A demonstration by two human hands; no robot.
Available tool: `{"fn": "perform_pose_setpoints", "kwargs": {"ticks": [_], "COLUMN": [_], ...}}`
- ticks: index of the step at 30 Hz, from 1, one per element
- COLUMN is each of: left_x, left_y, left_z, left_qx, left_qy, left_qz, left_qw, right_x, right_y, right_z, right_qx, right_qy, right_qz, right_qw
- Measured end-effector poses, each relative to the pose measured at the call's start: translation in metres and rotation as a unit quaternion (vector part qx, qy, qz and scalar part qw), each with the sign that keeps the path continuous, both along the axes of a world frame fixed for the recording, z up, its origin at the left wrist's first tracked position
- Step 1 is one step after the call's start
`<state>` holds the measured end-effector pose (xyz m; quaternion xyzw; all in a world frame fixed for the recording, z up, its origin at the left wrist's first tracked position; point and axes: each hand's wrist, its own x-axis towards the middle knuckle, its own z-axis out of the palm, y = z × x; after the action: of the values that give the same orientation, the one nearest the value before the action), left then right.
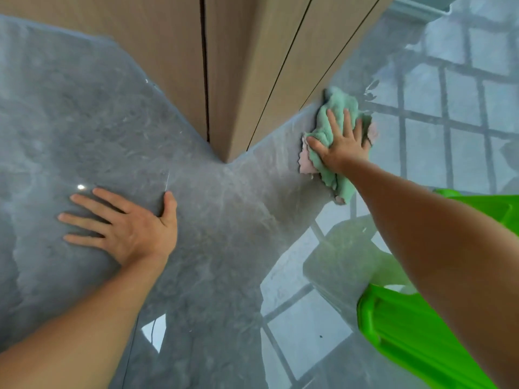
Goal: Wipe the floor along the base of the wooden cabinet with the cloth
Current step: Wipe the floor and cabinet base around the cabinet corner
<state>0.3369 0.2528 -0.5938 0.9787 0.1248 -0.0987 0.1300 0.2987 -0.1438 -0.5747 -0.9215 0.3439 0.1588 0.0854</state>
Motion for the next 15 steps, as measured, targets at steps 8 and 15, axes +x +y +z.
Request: {"fn": "perform_pose_setpoints", "kwargs": {"ticks": [8, 15], "left_x": [-0.001, -0.001], "left_y": [0.002, 0.002], "left_z": [-0.008, -0.004], "left_qx": [0.017, 0.019], "left_qy": [-0.024, -0.023], "left_qz": [0.006, 0.006], "left_qw": [1.0, 1.0], "right_x": [0.002, -0.047], "right_y": [0.131, 0.269], "right_z": [0.002, -0.005], "right_qx": [0.071, 0.1], "right_qy": [0.003, -0.017], "right_qz": [0.1, 0.359], "right_qw": [0.992, 0.928]}}
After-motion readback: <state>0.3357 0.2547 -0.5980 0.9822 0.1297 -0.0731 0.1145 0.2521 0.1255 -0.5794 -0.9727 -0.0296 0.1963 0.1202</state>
